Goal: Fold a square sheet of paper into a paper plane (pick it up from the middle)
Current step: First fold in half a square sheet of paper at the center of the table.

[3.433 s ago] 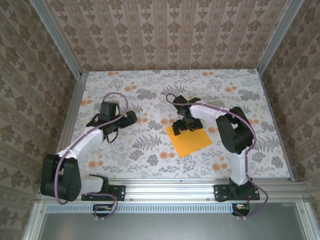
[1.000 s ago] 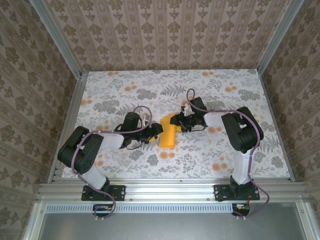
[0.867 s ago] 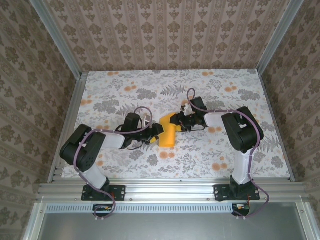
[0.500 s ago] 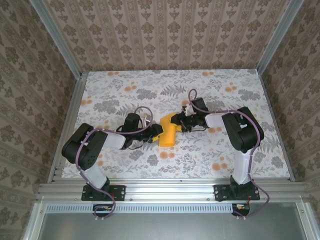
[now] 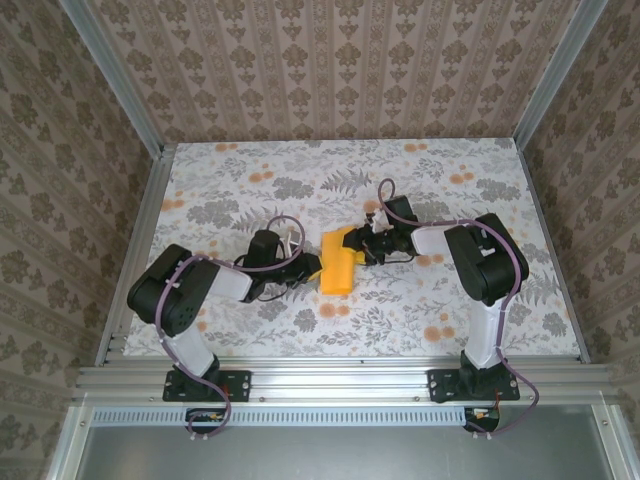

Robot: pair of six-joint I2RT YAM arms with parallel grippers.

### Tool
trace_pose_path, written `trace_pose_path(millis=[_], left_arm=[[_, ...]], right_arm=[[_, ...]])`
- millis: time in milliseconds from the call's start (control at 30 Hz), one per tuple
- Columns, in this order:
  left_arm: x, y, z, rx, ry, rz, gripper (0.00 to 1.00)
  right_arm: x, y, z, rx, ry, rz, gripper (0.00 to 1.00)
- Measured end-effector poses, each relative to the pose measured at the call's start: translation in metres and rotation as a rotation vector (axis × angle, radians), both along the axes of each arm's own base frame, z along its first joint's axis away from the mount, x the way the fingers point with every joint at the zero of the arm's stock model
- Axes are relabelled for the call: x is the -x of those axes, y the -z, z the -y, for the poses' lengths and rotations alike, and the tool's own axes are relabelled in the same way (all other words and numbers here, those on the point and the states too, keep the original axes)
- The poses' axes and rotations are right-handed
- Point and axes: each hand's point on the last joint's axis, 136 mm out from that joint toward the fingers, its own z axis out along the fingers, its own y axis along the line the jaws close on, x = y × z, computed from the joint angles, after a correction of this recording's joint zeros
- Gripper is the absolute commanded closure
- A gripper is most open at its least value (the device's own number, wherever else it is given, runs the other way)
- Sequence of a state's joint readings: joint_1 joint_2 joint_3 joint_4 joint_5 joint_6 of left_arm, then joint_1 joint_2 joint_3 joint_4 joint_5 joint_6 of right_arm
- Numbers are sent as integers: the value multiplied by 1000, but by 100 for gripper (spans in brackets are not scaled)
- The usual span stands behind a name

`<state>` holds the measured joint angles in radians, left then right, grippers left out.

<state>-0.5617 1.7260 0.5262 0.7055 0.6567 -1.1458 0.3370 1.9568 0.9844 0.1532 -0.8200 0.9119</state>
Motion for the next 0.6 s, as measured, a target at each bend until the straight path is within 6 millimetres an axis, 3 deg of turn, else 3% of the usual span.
trace_pose_path(millis=[67, 300, 500, 600], left_arm=[[0, 1, 1, -2, 0, 0, 100], [-1, 1, 4, -12, 14, 6, 100], [-4, -6, 14, -15, 45, 43, 100], [-3, -9, 20, -20, 66, 52, 100]], right_arm=[[1, 1, 1, 5, -6, 0, 49], [6, -13, 17, 91, 3, 35, 32], [7, -39, 40, 192, 34, 122, 27], [11, -40, 50, 255, 40, 140, 24]])
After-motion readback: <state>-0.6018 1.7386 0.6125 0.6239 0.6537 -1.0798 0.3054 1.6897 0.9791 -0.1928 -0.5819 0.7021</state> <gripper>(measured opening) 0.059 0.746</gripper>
